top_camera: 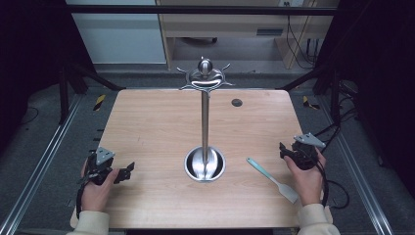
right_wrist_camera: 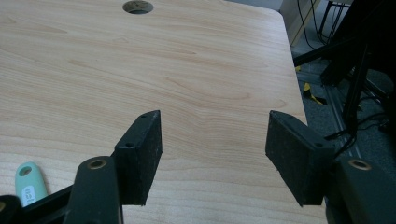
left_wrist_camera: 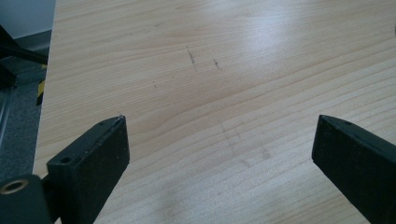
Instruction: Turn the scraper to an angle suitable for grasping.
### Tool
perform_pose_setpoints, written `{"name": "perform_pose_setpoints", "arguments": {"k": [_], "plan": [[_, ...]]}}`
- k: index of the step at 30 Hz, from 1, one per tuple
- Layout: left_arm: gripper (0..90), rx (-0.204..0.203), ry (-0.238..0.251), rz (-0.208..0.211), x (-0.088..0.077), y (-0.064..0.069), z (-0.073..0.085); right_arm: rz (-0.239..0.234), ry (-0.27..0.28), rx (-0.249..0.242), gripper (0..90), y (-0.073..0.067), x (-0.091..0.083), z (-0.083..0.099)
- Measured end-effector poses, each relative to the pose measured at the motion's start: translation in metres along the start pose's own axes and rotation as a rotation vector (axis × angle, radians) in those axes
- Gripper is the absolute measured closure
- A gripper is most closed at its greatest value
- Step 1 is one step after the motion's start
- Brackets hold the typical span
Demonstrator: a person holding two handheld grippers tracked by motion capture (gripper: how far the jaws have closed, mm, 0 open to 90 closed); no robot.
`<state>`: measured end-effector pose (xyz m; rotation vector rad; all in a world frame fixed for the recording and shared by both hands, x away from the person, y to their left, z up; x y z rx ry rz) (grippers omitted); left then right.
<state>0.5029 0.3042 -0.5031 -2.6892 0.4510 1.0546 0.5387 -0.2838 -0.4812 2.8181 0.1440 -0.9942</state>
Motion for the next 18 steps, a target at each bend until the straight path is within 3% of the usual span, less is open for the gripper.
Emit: {"name": "perform_pose_setpoints", "arguments": {"k": [7, 13, 18], "plan": [[4.5, 0.015, -0.006, -0.010, 0.001, 0.002, -0.002, 0.015, -0.012, -0.058, 36.9, -0.012, 0.000, -0.001], [4.5, 0.009, -0.010, -0.016, 0.002, 0.000, -0.001, 0.042, -0.016, -0.068, 39.4, -0.008, -0.001, -0.001], [4.5, 0.011, -0.026, -0.023, 0.003, -0.001, 0.000, 0.028, -0.030, -0.056, 39.7, -0.005, -0.002, 0.000]]}}
Point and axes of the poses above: each handheld gripper's, and its own axes: x roughly forward along the jaws, z roughly out of its underside, y roughly to its right, the point moved 5 cm from there along x, roughly forward along the jaws, and after that the axes turned 7 degrees about -y, right-handed, at the moved point
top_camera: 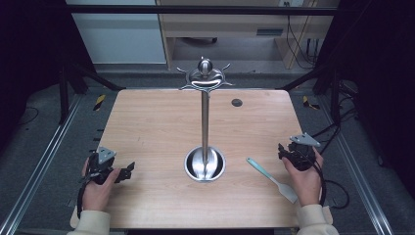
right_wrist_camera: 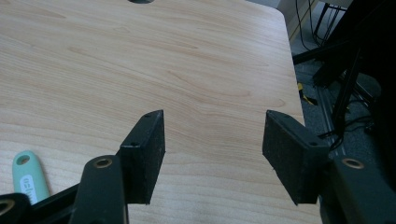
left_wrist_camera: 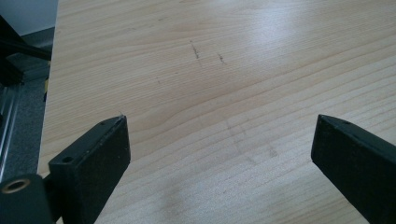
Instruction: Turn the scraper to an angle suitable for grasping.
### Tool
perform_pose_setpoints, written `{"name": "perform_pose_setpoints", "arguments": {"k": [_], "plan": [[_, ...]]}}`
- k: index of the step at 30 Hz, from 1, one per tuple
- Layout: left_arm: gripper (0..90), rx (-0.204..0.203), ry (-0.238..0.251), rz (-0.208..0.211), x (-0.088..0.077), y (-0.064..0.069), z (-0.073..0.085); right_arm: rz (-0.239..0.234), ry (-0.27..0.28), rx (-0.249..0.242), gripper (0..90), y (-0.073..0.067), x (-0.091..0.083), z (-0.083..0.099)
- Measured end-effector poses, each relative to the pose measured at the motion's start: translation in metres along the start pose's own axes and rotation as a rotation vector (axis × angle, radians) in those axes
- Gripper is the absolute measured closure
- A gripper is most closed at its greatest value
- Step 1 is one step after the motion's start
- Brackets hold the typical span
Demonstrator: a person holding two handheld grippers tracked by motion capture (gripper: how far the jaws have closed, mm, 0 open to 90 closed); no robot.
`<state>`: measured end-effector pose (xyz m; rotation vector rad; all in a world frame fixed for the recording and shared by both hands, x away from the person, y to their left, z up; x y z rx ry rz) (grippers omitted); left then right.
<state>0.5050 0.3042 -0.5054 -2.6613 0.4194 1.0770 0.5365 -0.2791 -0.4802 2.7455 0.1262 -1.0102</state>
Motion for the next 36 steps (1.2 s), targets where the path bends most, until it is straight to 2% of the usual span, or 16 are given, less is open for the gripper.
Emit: {"name": "perform_pose_setpoints", "arguments": {"k": [7, 8, 9, 11, 12, 13, 15, 16, 17, 20, 21, 23, 25, 27, 29, 36], "plan": [[3.9, -0.020, 0.015, 0.004, -0.001, -0.001, 0.000, -0.029, -0.010, 0.032, 38.1, 0.003, 0.000, 0.001], [3.8, -0.028, 0.015, 0.006, -0.001, -0.002, 0.001, -0.043, -0.008, 0.049, 42.0, 0.001, 0.000, 0.000], [3.9, -0.028, 0.015, 0.006, -0.001, -0.002, 0.001, -0.043, -0.008, 0.049, 42.0, 0.001, 0.000, 0.000], [3.9, -0.028, 0.012, 0.003, -0.001, -0.002, 0.001, -0.048, -0.011, 0.018, 47.9, -0.004, 0.000, -0.002], [3.9, -0.029, 0.012, 0.003, -0.001, -0.002, 0.002, -0.070, -0.023, -0.012, 56.4, -0.012, 0.000, -0.003], [3.9, -0.029, 0.013, 0.003, -0.001, -0.002, 0.001, -0.070, -0.023, -0.012, 56.4, -0.012, 0.000, -0.003], [3.9, -0.028, 0.011, 0.001, -0.001, -0.002, 0.002, -0.099, -0.037, -0.076, 70.8, -0.023, 0.002, -0.004], [3.9, -0.028, 0.010, 0.001, -0.001, -0.001, 0.002, -0.099, -0.037, -0.076, 70.8, -0.023, 0.002, -0.004], [4.0, -0.029, 0.007, 0.002, -0.001, -0.001, 0.003, -0.111, -0.041, -0.089, 74.7, -0.026, 0.003, -0.005], [4.0, -0.026, 0.007, 0.002, -0.001, 0.000, 0.003, -0.153, -0.089, -0.154, 84.6, -0.041, 0.005, -0.004], [4.0, -0.026, 0.007, 0.002, -0.001, 0.000, 0.003, -0.153, -0.089, -0.154, 84.6, -0.041, 0.005, -0.004], [4.0, -0.021, 0.005, 0.003, -0.001, 0.000, 0.003, -0.205, -0.131, -0.203, 88.1, -0.053, 0.008, -0.001], [4.0, -0.022, 0.006, 0.004, -0.001, 0.000, 0.003, -0.227, -0.149, -0.236, 90.0, -0.059, 0.010, 0.001], [4.0, -0.024, 0.011, 0.003, -0.001, 0.000, 0.002, -0.238, -0.161, -0.248, 90.0, -0.062, 0.011, 0.003], [4.1, -0.021, 0.009, 0.003, -0.001, 0.000, 0.002, -0.274, -0.171, -0.261, 90.0, -0.068, 0.013, 0.004], [4.2, -0.016, 0.004, 0.005, -0.001, 0.001, 0.002, -0.285, -0.222, -0.281, 90.0, -0.073, 0.020, 0.012]]}}
Point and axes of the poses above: each handheld gripper's, and its own axes: x roughly forward along the jaws, z roughly out of its underside, y roughly to its right, the point moved 5 cm from there along x, roughly forward along the jaws, and after that the axes turned 7 degrees about -y, right-handed, at the moved point
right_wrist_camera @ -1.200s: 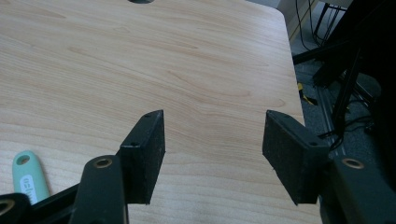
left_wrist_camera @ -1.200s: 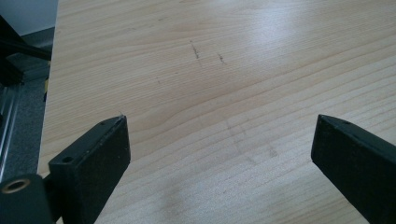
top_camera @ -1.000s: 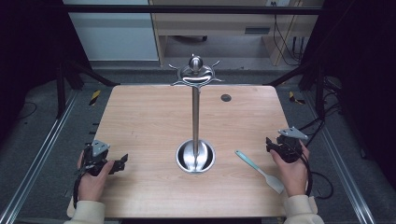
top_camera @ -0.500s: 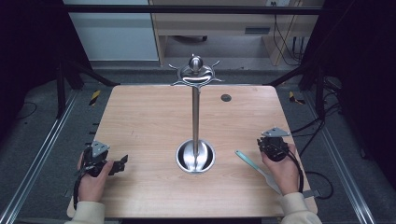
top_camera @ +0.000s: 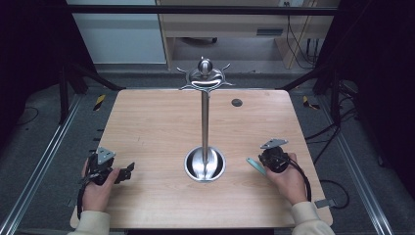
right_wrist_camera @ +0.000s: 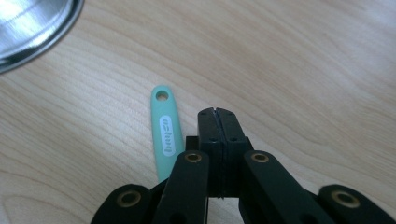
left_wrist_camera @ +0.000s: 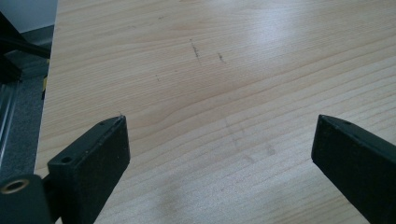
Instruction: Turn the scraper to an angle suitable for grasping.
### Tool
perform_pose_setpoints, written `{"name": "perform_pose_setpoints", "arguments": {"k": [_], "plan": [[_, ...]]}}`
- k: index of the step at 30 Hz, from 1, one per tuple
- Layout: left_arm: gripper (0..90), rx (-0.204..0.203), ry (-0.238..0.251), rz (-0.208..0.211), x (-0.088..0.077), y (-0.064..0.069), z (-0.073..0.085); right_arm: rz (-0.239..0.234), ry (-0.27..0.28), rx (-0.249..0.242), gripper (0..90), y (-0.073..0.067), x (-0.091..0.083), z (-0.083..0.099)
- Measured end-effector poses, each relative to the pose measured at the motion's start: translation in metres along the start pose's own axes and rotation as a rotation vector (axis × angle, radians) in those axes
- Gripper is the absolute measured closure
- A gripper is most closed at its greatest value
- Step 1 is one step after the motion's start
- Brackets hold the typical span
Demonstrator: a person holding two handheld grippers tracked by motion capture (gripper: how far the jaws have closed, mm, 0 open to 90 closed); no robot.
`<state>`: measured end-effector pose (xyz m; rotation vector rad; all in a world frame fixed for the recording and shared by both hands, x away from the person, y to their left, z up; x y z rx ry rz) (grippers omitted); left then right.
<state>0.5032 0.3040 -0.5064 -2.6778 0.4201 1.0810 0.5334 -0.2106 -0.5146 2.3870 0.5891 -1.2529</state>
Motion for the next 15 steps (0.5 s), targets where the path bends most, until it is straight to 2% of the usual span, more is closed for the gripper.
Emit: {"name": "perform_pose_setpoints", "arguments": {"k": [2, 5, 15], "plan": [[4.2, 0.002, 0.000, 0.001, 0.0000, 0.0008, -0.0002, -0.001, -0.025, -0.011, 90.0, -0.0018, 0.0060, 0.0018], [4.2, 0.003, 0.002, 0.002, 0.0000, 0.0013, -0.0006, -0.005, -0.035, -0.014, 90.0, -0.0031, 0.0091, 0.0025], [4.2, 0.005, 0.003, 0.005, -0.0003, 0.0011, -0.0013, -0.021, -0.042, -0.022, 90.0, -0.0057, 0.0104, 0.0044]]}}
Point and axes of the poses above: each handheld gripper's, and its own axes: x roughly forward along the jaws, z roughly out of its underside, y roughly to its right, the point moved 5 cm from there along x, roughly forward along the jaws, and after that the axes turned 7 degrees about -y, right-handed, at the moved point
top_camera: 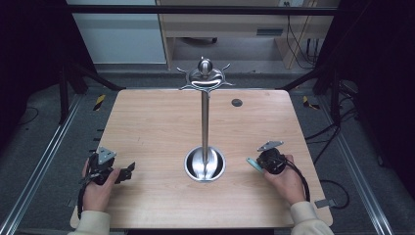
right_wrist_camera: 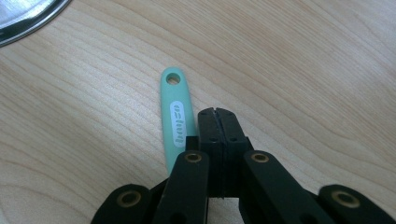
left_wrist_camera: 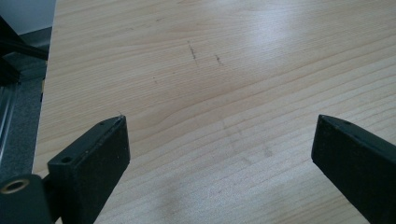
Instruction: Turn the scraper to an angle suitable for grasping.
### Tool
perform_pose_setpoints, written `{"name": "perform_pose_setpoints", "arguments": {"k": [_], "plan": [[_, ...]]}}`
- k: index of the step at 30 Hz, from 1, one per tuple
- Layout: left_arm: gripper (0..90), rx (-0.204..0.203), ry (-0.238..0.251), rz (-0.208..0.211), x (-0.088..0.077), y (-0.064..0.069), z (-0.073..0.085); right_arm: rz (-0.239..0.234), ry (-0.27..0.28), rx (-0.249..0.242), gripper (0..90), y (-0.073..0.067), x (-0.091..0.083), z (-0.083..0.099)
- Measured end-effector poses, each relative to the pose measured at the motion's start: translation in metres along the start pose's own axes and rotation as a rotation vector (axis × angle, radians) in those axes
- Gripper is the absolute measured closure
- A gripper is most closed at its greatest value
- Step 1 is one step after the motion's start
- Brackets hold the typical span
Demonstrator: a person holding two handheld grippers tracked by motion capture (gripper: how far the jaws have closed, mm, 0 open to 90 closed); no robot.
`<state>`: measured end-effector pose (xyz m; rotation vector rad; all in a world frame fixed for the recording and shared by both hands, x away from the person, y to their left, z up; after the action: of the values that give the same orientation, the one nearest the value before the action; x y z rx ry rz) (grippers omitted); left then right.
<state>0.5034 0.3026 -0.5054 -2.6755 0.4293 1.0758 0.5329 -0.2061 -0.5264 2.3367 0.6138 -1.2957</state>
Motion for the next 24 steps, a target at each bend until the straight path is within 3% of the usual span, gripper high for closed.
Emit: {"name": "perform_pose_setpoints", "arguments": {"k": [11, 24], "plan": [[4.4, -0.002, 0.011, 0.004, -0.001, 0.000, -0.001, -0.067, 0.005, -0.031, 90.0, -0.012, -0.003, 0.002], [4.3, -0.005, 0.013, 0.007, -0.002, -0.001, -0.002, -0.099, -0.007, -0.070, 90.0, -0.023, -0.006, 0.003]]}}
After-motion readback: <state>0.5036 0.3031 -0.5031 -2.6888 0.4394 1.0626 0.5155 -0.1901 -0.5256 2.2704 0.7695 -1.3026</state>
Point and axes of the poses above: each handheld gripper's, and its own axes: x roughly forward along the jaws, z roughly out of its underside, y roughly to its right, the point moved 5 cm from there along x, roughly forward along the jaws, and after that the axes turned 7 degrees about -y, right-handed, at the moved point
